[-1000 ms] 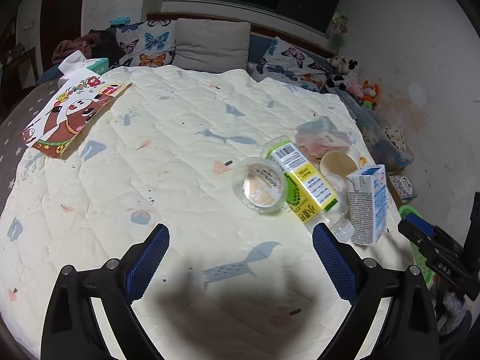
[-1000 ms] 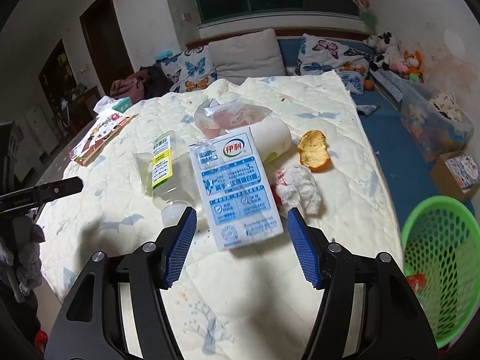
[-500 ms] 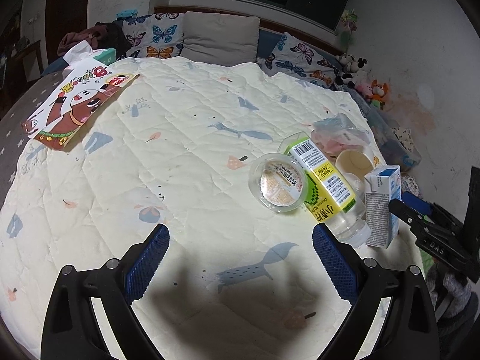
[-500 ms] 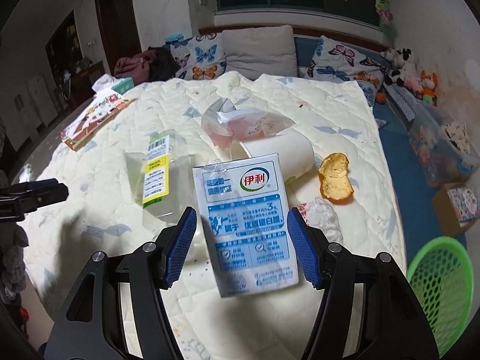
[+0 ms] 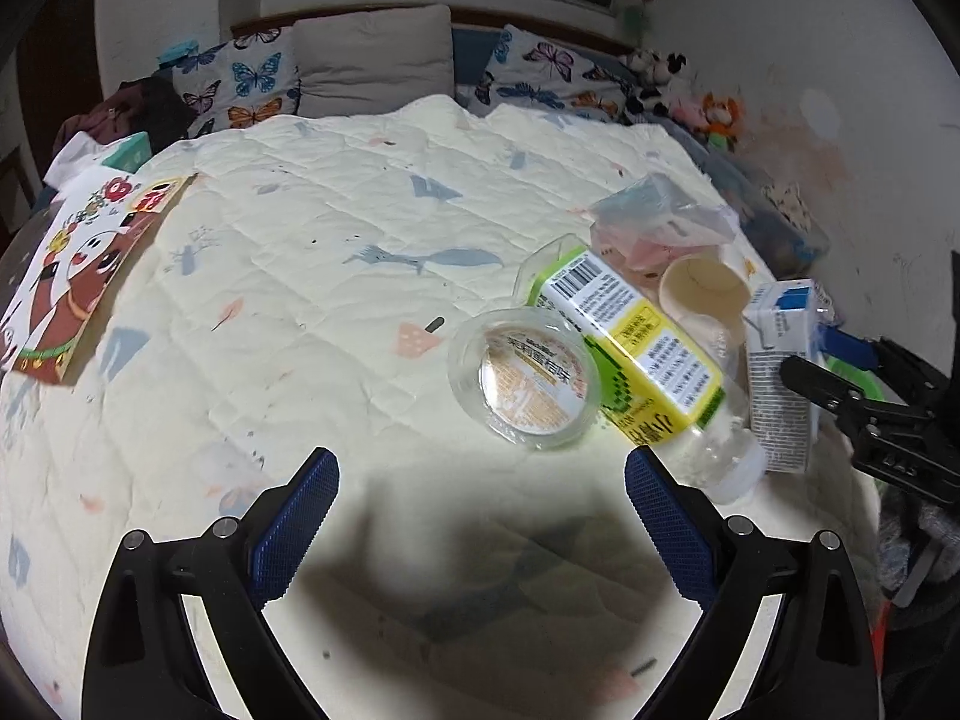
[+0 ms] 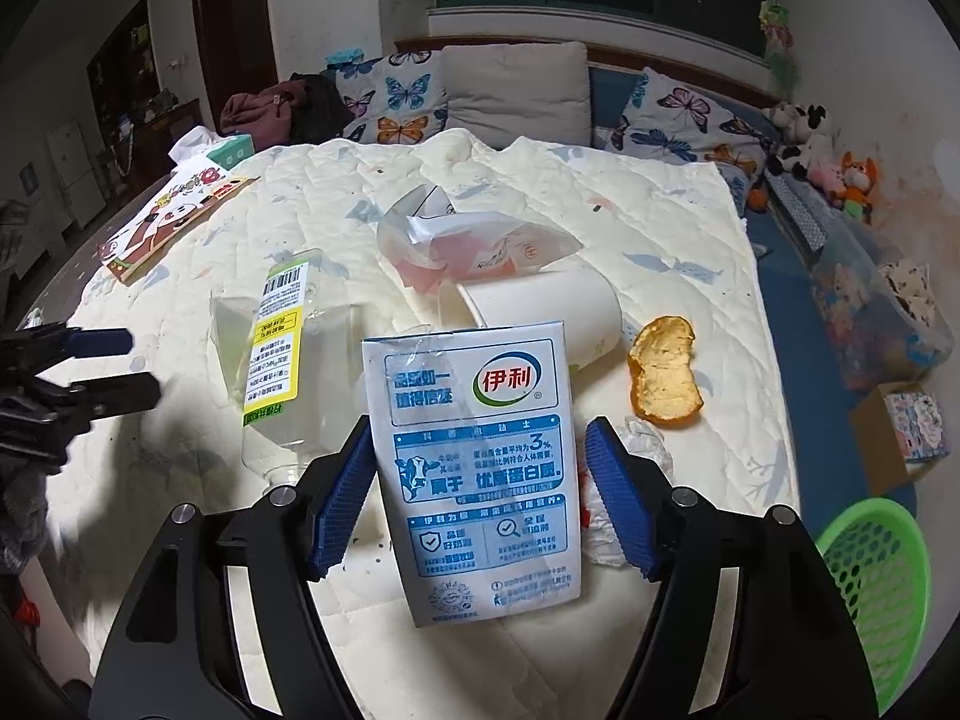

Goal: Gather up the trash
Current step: 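Grasp the white milk carton with the right tool while the left tool grasps the clear cup, then carry the carton and clear cup to the green basket and open both tools, then move both tools back over the mattress toward the yellow-labelled bottle, then grasp the yellow-labelled plastic bottle with the left tool while the right tool grasps the crumpled white paper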

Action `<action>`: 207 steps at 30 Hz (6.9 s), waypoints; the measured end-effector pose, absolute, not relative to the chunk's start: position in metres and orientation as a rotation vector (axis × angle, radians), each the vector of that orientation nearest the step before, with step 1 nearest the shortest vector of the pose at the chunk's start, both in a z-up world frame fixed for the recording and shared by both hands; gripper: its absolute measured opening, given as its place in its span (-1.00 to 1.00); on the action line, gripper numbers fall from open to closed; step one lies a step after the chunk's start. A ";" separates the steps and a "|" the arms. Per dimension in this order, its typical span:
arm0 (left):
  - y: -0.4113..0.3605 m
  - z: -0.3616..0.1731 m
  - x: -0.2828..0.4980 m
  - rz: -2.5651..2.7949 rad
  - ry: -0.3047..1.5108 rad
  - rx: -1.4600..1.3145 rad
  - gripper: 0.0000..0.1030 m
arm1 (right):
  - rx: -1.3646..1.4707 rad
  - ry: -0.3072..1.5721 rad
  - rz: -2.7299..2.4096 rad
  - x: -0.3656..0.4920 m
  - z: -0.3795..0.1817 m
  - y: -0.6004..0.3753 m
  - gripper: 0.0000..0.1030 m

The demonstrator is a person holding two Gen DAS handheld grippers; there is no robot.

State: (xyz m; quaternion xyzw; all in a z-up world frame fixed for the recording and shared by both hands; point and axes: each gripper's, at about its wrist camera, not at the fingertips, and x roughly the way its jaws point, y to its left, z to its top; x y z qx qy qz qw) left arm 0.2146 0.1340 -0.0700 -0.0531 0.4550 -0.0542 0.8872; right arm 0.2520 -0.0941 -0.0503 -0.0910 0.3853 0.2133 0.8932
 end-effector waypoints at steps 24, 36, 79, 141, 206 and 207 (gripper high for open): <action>0.120 -0.087 0.261 -0.273 0.931 0.043 0.81 | -0.105 0.786 0.462 0.236 -0.039 -0.105 0.27; 0.120 -0.092 0.268 -0.297 0.926 0.035 0.34 | -0.084 0.777 0.451 0.225 -0.034 -0.112 0.27; -0.042 0.010 0.191 -0.554 0.720 0.111 0.24 | 0.151 0.774 -0.100 0.168 -0.068 -0.383 0.27; -0.294 -0.062 0.217 -0.783 0.899 0.339 0.48 | 0.278 0.766 -0.172 0.095 -0.086 -0.447 0.36; 0.088 -0.097 0.296 0.131 1.104 -0.605 0.44 | 0.040 0.804 0.312 0.194 -0.058 -0.210 0.37; 0.087 -0.097 0.297 0.133 1.103 -0.605 0.41 | 0.040 0.808 0.317 0.196 -0.058 -0.208 0.37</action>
